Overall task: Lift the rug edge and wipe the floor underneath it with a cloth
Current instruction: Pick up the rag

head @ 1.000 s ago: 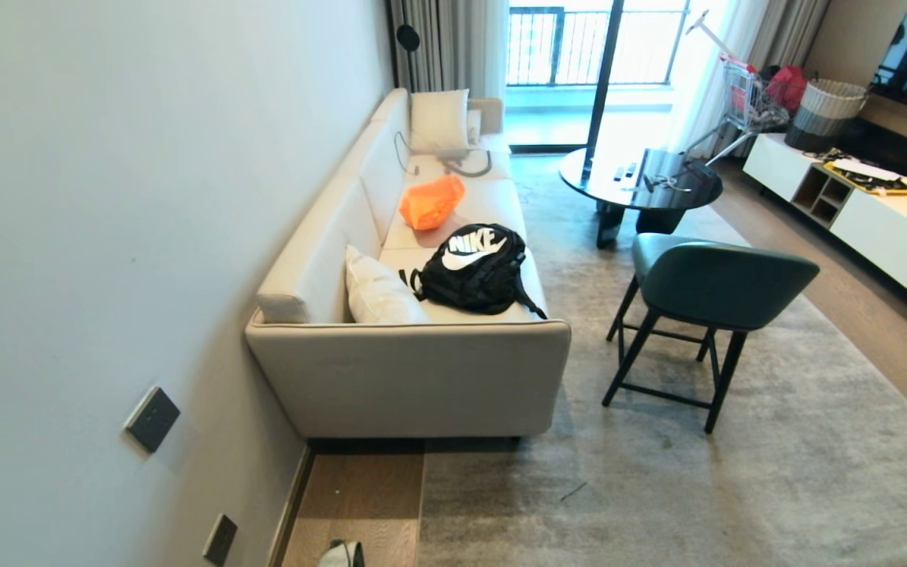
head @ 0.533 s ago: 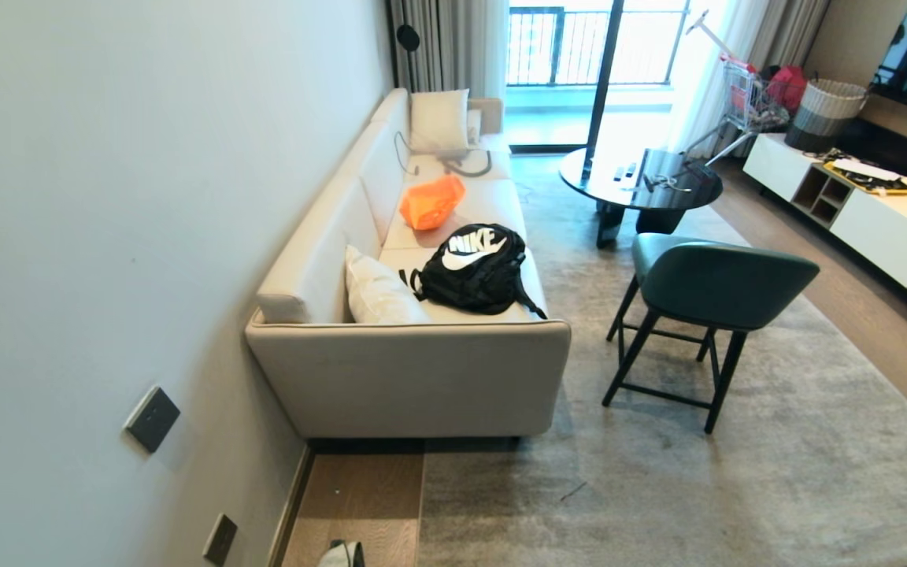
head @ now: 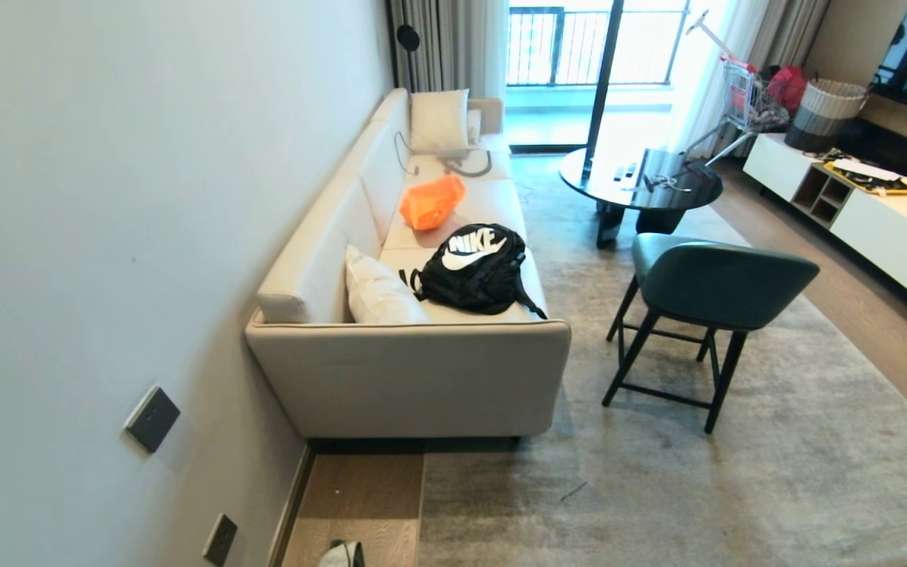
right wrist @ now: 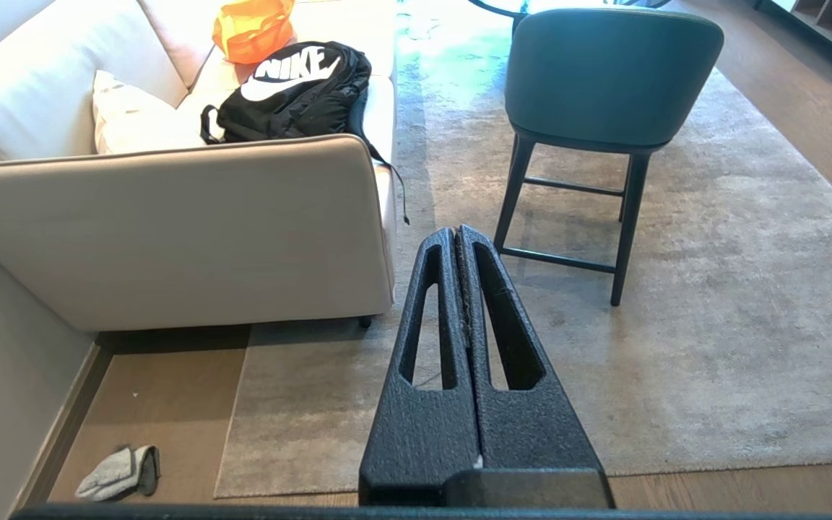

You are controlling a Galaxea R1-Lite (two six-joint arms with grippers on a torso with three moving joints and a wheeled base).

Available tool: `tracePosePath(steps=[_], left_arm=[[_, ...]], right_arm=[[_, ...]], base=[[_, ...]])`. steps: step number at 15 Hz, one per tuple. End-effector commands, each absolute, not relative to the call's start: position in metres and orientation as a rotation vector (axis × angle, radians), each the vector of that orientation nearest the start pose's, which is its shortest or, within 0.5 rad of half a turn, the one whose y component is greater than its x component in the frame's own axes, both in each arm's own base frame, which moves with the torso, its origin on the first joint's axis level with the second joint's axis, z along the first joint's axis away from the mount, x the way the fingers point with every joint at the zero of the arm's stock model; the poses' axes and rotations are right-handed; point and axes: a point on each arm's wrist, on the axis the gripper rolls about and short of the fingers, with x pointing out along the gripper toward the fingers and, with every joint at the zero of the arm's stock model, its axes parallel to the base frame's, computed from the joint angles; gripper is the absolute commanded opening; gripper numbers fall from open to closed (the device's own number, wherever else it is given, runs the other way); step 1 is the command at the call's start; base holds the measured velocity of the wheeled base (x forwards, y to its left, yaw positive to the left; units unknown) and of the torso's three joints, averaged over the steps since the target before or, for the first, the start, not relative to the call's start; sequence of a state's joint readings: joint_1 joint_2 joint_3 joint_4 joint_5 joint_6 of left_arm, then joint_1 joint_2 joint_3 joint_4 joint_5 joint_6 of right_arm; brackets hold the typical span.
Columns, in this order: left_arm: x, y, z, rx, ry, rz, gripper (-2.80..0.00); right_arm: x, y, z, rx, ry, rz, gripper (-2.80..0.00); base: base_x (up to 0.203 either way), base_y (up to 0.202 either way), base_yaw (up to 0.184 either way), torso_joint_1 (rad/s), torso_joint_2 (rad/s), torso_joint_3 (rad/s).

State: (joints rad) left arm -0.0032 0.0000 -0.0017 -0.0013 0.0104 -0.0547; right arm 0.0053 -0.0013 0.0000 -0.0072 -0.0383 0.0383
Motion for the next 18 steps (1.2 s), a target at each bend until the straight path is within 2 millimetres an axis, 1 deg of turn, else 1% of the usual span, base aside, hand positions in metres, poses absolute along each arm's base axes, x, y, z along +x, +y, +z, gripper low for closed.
tracePosePath(steps=[1,18], left_arm=[[-0.0229,0.0003,0.0761,-0.055,-0.003,0.006,-2.8],[-0.0229,0.0003,0.0761,-0.055,-0.003,0.008,-2.8]], right_arm=[[-0.0228,-0.001,0.0763,0.039,-0.008,-0.032,-2.8],[-0.0228,-0.001,0.0763,0.039,-0.008,-0.032,-2.8]], base=[[0.0,0.0,0.0,0.0,0.0,0.0],[0.0,0.0,0.0,0.0,0.0,0.0]])
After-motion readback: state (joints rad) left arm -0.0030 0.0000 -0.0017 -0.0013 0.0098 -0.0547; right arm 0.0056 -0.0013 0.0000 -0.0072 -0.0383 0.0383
